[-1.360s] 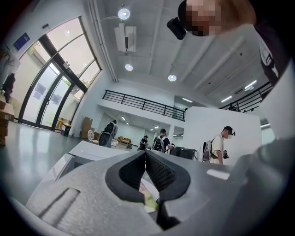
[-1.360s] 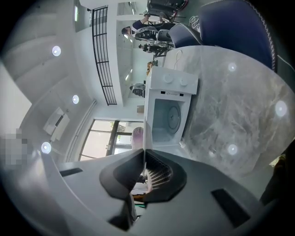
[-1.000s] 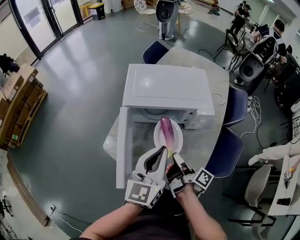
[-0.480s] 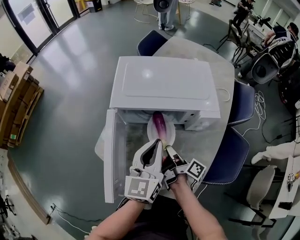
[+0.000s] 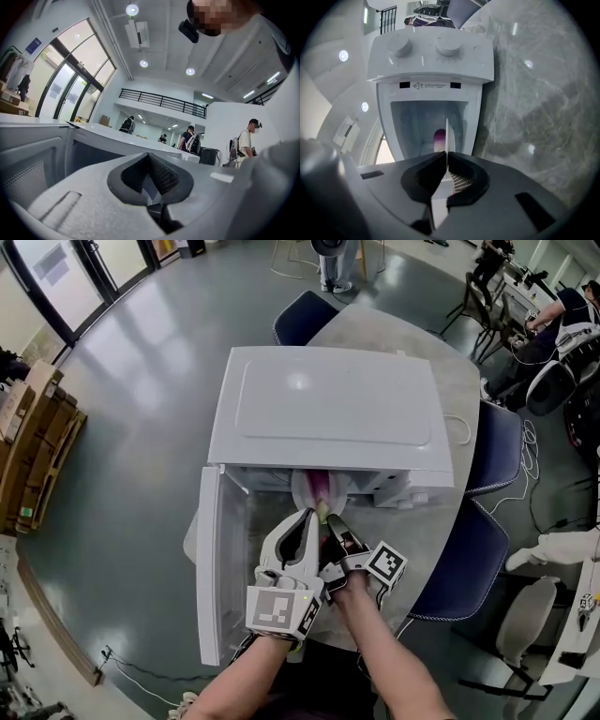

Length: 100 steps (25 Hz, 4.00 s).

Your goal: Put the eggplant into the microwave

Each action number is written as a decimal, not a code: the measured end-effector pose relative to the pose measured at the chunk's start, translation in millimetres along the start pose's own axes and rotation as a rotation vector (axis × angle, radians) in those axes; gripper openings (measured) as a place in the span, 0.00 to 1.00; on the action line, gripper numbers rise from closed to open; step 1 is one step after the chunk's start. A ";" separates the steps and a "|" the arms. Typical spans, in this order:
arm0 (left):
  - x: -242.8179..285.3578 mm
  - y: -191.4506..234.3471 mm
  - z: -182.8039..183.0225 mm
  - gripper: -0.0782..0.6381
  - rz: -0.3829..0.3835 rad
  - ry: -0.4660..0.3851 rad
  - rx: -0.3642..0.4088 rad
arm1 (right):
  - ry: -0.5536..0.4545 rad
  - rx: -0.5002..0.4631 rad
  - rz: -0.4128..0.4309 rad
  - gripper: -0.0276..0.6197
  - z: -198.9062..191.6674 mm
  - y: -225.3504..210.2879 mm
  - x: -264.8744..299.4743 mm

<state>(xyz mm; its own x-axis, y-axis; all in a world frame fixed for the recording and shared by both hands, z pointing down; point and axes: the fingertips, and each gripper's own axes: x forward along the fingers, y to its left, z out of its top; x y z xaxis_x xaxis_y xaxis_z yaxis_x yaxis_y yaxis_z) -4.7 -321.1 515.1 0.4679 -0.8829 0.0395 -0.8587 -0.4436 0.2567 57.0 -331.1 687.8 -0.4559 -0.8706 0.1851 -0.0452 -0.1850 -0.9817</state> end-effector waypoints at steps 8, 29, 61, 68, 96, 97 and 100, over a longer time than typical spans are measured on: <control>7.8 0.5 -4.0 0.12 -0.002 0.007 0.012 | -0.003 0.024 -0.012 0.07 4.8 -10.4 22.6; 15.2 20.5 -9.2 0.12 -0.004 0.045 0.106 | 0.024 -0.045 -0.017 0.07 21.6 -16.3 71.4; 13.7 26.7 -10.3 0.12 0.024 0.071 0.092 | 0.036 -0.110 -0.111 0.05 17.7 -15.4 90.7; 8.2 24.8 -10.7 0.12 0.026 0.086 0.086 | 0.040 -0.128 -0.152 0.05 18.5 -17.5 87.8; -47.0 -74.5 82.5 0.12 -0.186 0.092 0.025 | 0.057 -0.485 0.109 0.05 -17.8 195.0 -70.7; -50.2 -77.9 87.6 0.12 -0.194 0.084 0.026 | 0.055 -0.504 0.116 0.05 -19.8 200.4 -75.0; -57.2 -84.4 100.5 0.12 -0.206 0.055 0.036 | 0.059 -0.549 0.130 0.05 -26.5 210.8 -84.5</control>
<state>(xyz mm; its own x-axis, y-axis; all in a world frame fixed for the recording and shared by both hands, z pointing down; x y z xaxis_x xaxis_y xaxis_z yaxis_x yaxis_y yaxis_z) 20.1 -248.7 394.1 0.6444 -0.7635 0.0428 -0.7500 -0.6202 0.2297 62.5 -284.5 464.0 -0.5369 -0.8405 0.0734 -0.4337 0.2003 -0.8785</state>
